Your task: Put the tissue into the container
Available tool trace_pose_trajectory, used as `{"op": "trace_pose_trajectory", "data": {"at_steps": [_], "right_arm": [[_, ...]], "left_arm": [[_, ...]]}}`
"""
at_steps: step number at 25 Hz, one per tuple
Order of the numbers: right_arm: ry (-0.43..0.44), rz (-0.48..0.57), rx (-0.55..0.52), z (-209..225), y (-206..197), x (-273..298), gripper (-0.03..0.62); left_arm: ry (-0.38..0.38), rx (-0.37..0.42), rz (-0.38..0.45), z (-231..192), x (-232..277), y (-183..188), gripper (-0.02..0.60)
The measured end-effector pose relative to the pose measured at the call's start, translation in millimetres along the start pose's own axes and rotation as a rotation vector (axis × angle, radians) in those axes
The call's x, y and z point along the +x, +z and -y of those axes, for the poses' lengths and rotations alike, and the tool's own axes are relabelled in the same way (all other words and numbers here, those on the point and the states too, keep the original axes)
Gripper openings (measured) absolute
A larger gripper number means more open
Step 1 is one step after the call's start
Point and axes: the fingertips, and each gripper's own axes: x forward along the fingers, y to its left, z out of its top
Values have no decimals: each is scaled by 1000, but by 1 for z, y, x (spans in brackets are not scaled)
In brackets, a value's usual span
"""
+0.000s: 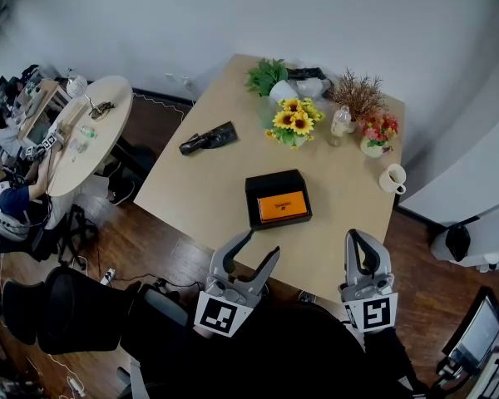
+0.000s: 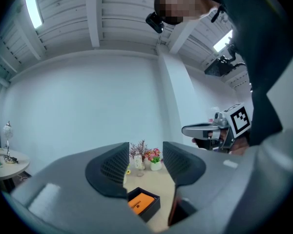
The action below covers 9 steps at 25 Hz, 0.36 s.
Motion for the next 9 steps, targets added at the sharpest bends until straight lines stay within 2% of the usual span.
{"op": "trace_pose_trajectory", "data": {"at_steps": [9], "right_arm": [[0,-4,15,-2,-4,-3,0]], "left_arm": [[3,-2,-1,1,-1,-3,199]]}}
